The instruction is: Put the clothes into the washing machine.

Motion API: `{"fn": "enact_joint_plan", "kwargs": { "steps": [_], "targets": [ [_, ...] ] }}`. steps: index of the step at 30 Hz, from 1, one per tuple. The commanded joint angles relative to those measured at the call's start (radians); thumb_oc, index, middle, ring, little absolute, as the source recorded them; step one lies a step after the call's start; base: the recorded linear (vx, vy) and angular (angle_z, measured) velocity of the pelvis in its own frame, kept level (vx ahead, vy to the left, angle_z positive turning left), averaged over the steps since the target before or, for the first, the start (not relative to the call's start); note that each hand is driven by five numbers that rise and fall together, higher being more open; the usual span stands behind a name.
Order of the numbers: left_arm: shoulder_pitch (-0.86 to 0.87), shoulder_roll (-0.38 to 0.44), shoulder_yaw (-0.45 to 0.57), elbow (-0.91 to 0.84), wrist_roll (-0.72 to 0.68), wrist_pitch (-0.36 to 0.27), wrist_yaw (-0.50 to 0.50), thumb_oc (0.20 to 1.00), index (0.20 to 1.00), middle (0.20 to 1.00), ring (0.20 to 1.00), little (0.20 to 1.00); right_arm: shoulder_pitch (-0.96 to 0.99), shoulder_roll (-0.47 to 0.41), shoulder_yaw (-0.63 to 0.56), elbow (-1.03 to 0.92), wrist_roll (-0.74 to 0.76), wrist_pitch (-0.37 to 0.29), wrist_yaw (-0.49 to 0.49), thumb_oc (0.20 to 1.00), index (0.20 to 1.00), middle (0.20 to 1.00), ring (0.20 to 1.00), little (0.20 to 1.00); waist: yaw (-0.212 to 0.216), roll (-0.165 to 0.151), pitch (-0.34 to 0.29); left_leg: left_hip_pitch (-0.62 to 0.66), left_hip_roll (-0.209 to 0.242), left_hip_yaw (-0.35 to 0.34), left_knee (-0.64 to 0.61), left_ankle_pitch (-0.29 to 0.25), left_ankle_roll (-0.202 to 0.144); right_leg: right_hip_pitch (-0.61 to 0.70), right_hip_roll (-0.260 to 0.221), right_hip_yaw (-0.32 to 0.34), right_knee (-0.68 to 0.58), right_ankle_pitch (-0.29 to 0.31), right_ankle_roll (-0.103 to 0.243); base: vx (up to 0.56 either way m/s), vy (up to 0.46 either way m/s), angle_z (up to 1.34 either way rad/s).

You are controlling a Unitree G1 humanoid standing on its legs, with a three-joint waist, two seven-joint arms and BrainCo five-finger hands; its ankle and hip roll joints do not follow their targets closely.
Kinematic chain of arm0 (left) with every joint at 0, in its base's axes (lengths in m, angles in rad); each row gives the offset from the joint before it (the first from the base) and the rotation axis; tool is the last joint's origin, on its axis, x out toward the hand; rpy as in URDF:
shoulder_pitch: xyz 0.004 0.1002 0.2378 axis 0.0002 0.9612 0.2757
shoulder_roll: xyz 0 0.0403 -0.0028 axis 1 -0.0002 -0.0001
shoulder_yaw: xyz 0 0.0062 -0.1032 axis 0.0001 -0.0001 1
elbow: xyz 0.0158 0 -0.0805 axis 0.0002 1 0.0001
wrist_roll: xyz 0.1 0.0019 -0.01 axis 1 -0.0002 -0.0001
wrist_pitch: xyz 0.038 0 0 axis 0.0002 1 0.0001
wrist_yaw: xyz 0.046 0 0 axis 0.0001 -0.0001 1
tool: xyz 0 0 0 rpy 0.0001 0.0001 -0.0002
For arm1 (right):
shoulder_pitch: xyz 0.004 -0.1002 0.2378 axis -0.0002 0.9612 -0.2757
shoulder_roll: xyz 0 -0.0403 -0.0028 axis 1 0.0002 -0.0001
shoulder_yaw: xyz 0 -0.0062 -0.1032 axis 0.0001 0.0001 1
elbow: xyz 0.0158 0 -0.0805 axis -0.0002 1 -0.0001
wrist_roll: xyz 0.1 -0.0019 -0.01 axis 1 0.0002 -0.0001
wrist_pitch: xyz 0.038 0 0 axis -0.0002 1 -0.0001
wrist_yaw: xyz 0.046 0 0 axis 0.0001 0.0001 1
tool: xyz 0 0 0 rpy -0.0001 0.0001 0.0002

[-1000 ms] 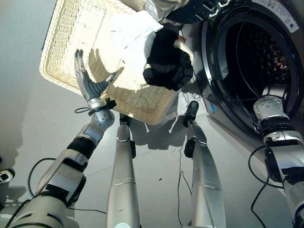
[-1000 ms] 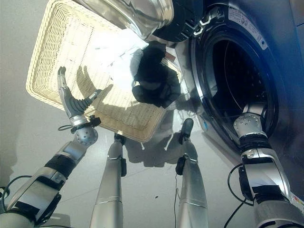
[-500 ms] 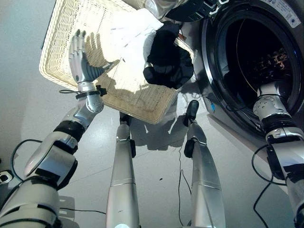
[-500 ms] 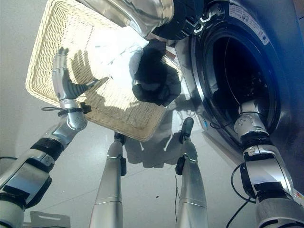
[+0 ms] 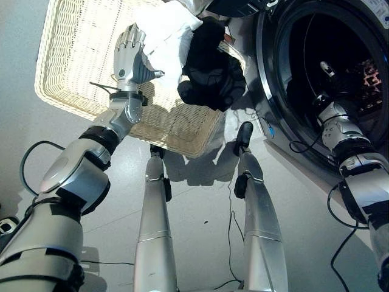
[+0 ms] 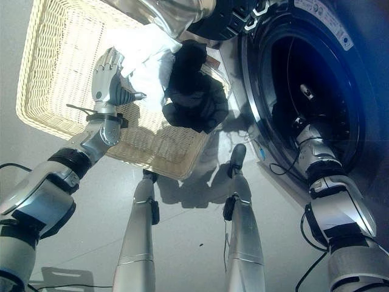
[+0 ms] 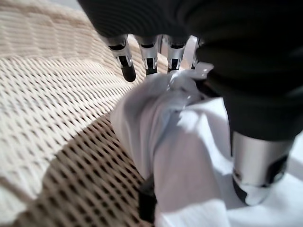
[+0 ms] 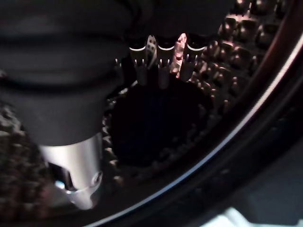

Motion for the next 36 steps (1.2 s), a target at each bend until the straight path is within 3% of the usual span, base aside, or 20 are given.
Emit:
{"fn": "enact_joint_plan", "kwargs": {
  "steps": [1,7,16,17,18,19,29,36],
  "targets": [
    [-0.064,-0.021,0.036,0.052,-0.077,-0.013,-0.022,1.0,1.0,1.0,1.0,1.0,0.014,-0.014,0.031,-0.029,-0.025,-0.024,0.014,1.0,1.0,1.0,1.0,1.0,-0.009,-0.009,-0.02,0.003,-0.071,0.021,-0.04,0.022,0.078,-0.024,0.054,0.005,0.025,0.023,0.081,-0.02,0.07,-0.01],
    [-0.059,-0.058,0.112,0.087,-0.206,-0.045,-0.119,1.0,1.0,1.0,1.0,1.0,0.074,0.05,0.02,-0.078,-0.059,-0.042,0.033,1.0,1.0,1.0,1.0,1.0,-0.03,-0.024,-0.02,-0.003,-0.064,0.033,-0.051,0.025,0.07,-0.032,0.068,0.014,0.015,0.018,0.077,-0.01,0.029,-0.03],
    [-0.069,-0.075,0.135,0.162,-0.208,-0.049,-0.219,1.0,1.0,1.0,1.0,1.0,0.107,0.103,0.03,-0.16,-0.065,-0.069,0.052,1.0,1.0,1.0,1.0,1.0,-0.059,-0.043,-0.02,-0.002,-0.055,0.046,-0.065,0.028,0.061,-0.037,0.084,0.03,0.0,0.015,0.068,0.0,0.019,-0.03],
    [-0.068,-0.076,0.135,0.168,-0.21,-0.053,-0.237,0.762,0.762,0.762,0.762,0.762,0.11,0.107,0.035,-0.169,-0.072,-0.074,0.049,1.0,1.0,1.0,1.0,1.0,-0.062,-0.045,-0.02,-0.001,-0.055,0.047,-0.066,0.029,0.061,-0.036,0.085,0.032,-0.002,0.015,0.066,-0.01,0.033,-0.01],
    [-0.067,-0.077,0.134,0.171,-0.209,-0.058,-0.245,0.376,0.376,0.376,0.376,0.376,0.112,0.109,0.035,-0.179,-0.088,-0.075,0.044,1.0,1.0,1.0,1.0,1.0,-0.063,-0.045,-0.02,-0.001,-0.054,0.048,-0.067,0.03,0.06,-0.036,0.086,0.034,-0.002,0.014,0.066,0.0,0.0,0.0],
    [-0.065,-0.078,0.132,0.175,-0.212,-0.07,-0.254,0.2,0.2,0.2,0.2,0.2,0.113,0.114,0.038,-0.186,-0.106,-0.081,0.038,1.0,1.0,1.0,1.0,1.0,-0.064,-0.044,-0.02,-0.001,-0.053,0.049,-0.069,0.032,0.059,-0.037,0.087,0.036,-0.002,0.014,0.065,0.0,0.0,0.0],
    [-0.057,-0.081,0.137,0.173,-0.21,-0.147,-0.246,0.2,0.2,0.2,0.2,0.2,0.119,0.128,0.04,-0.226,-0.141,-0.089,-0.001,1.0,1.0,1.0,1.0,1.0,-0.064,-0.043,-0.02,-0.001,-0.056,0.049,-0.071,0.033,0.059,-0.038,0.087,0.041,-0.002,0.013,0.064,0.0,0.0,-0.03],
    [0.03,-0.085,0.231,0.064,-0.302,-0.272,-0.171,0.2,0.2,0.2,0.2,0.2,0.172,0.143,0.004,-0.308,-0.197,-0.109,-0.087,1.0,1.0,1.0,1.0,1.0,-0.049,-0.036,-0.02,-0.001,-0.066,0.034,-0.07,0.025,0.064,-0.039,0.084,0.039,-0.001,0.014,0.067,0.0,-0.032,0.0]
  ]
}}
